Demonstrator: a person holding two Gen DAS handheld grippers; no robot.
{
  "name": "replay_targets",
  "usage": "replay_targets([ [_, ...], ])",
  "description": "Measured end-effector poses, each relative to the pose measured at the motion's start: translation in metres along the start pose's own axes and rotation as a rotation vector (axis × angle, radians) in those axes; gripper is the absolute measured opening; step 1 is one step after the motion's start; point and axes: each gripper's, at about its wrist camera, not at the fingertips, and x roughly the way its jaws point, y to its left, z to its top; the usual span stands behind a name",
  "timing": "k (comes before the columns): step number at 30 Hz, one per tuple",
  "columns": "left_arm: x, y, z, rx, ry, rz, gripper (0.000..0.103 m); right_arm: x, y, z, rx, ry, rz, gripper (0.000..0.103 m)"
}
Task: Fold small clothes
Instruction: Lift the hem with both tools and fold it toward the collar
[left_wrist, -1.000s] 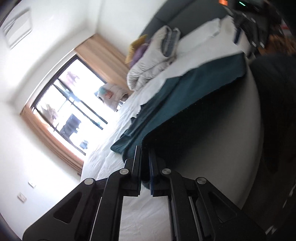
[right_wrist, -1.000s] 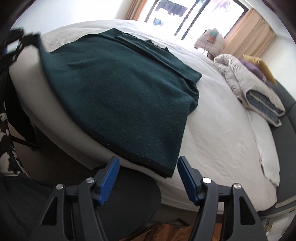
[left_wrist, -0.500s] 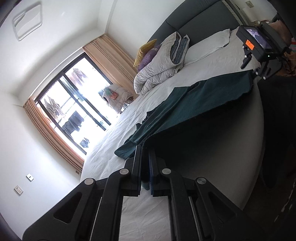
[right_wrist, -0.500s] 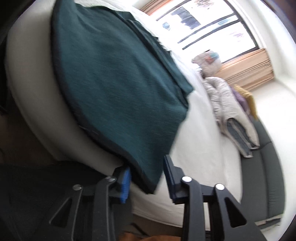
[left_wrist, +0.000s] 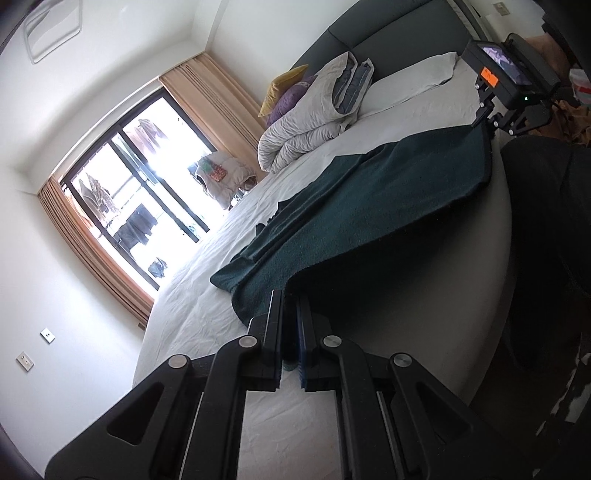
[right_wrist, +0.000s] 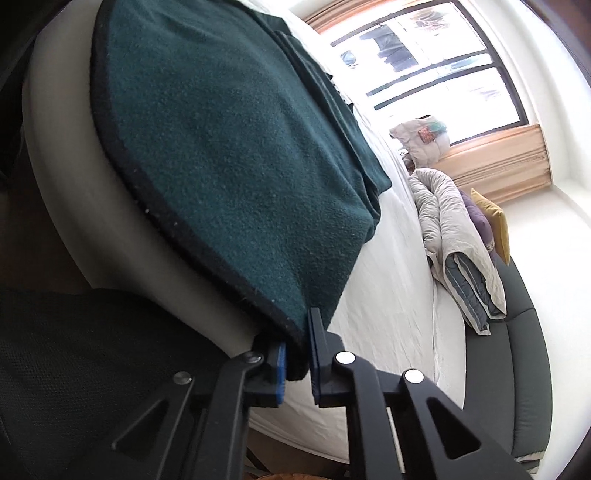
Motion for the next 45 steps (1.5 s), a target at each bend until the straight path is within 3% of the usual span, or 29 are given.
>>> replay_targets([
  [9,-0.004,0.02,0.004,-0.09,0.001,0.038,0.005,-0.023,-0.028,0.014,0.113,-0.058,-0.033,0.008],
  [18,-0.003,0.058,0.018,-0.223,-0.018,0.048,0.005,-0.028,-0.052,0.032,0.118,-0.085,-0.099,0.008],
  [26,0.009,0.109,0.041,-0.34,-0.027,0.077,0.005,-0.022,-0.095,0.068,0.127,-0.163,-0.155,0.008],
  [33,0.024,0.143,0.056,-0.33,-0.035,0.107,0.005,-0.026,-0.12,0.092,0.126,-0.217,-0.177,0.008],
  [40,0.045,0.16,0.065,-0.299,-0.02,0.117,0.005,-0.009,-0.136,0.113,0.093,-0.201,-0.17,0.008],
  [45,0.069,0.173,0.064,-0.33,0.019,0.108,0.005,0.005,-0.143,0.126,0.093,-0.194,-0.15,0.008],
])
